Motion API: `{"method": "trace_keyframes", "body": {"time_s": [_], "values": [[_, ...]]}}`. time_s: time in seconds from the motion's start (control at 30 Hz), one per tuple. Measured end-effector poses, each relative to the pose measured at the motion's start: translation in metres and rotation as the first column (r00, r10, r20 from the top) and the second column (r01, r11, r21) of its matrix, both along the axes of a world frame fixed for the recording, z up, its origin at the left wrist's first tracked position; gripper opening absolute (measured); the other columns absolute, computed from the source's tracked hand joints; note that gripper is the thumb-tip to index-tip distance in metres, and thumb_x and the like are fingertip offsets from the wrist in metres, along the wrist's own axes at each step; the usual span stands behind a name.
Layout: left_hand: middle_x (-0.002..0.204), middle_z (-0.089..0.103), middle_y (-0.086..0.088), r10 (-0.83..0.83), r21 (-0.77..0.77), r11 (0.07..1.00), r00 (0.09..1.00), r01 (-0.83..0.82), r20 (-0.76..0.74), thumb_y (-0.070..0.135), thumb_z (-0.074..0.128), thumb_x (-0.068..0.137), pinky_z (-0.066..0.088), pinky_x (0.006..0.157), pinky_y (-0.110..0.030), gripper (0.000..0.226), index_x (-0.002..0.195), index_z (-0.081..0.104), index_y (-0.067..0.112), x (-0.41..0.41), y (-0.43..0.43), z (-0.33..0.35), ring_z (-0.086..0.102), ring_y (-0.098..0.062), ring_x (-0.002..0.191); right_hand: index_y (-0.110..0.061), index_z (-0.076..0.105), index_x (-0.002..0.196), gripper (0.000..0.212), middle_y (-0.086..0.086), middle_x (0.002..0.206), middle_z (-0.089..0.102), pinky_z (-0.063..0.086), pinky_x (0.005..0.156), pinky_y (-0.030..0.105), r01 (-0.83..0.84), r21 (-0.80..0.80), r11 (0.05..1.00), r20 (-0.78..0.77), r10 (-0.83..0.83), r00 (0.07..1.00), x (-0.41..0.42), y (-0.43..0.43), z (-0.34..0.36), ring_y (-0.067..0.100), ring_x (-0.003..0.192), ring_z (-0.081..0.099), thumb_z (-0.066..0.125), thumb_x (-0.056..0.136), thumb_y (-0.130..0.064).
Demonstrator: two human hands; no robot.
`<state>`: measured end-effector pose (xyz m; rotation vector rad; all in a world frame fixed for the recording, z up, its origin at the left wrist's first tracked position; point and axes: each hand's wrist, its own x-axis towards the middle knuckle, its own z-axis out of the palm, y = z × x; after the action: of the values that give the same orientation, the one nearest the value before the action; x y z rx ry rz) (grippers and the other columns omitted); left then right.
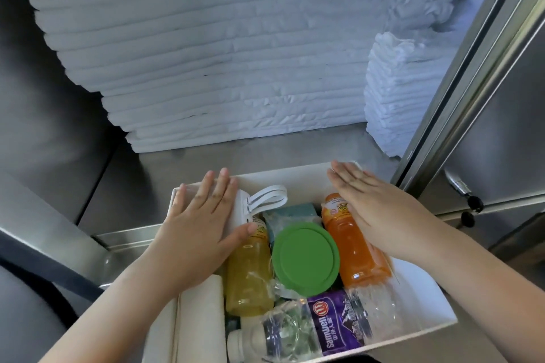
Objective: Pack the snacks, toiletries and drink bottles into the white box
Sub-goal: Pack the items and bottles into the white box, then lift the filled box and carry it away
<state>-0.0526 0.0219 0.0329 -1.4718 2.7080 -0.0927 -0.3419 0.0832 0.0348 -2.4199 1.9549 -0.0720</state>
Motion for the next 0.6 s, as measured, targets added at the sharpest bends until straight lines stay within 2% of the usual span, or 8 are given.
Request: {"method": "trace_keyframes", "body": {"time_s": [0.17, 0.3, 0.6], "values": [[0.144, -0.038, 0.007, -0.001, 0.015, 1.0, 1.0, 0.001, 0.03, 0.074, -0.031, 0.061, -0.011, 0.114, -0.042, 0.086, 0.131, -0.038, 0.025, -0.0007, -0.0029, -0.0013, -0.033, -0.014, 0.135, -0.03, -0.024, 0.137, 0.059, -0.015, 0.143, -0.031, -0.031, 0.094, 0.008, 0.01, -0.005, 1.0, 0.031, -0.01, 0.999, 0.0011, 0.001, 0.0003, 0.0, 0.129, -0.035, 0.024, 0.103, -0.018], [0.142, -0.038, 0.007, -0.009, -0.009, 1.0, 0.999, 0.01, 0.044, 0.075, -0.035, 0.056, -0.009, 0.114, -0.041, 0.09, 0.131, -0.037, 0.024, 0.0001, -0.0033, -0.0022, -0.033, -0.014, 0.134, -0.028, -0.02, 0.139, 0.059, -0.015, 0.144, -0.028, -0.028, 0.096, 0.008, 0.007, -0.018, 1.0, 0.067, -0.005, 0.998, 0.0009, 0.0008, -0.0019, -0.001, 0.128, -0.034, 0.026, 0.103, -0.018], [0.144, -0.032, 0.007, 0.022, 0.013, 1.0, 0.998, -0.023, 0.064, 0.081, -0.038, 0.043, -0.002, 0.116, -0.041, 0.114, 0.139, -0.026, 0.021, -0.0059, -0.0012, 0.0076, -0.024, -0.013, 0.139, -0.022, -0.001, 0.151, 0.057, -0.009, 0.156, -0.012, -0.011, 0.108, 0.016, -0.018, 0.032, 0.999, 0.19, 0.012, 0.982, -0.0023, -0.0005, 0.0054, 0.004, 0.141, -0.013, 0.029, 0.103, -0.021]]}}
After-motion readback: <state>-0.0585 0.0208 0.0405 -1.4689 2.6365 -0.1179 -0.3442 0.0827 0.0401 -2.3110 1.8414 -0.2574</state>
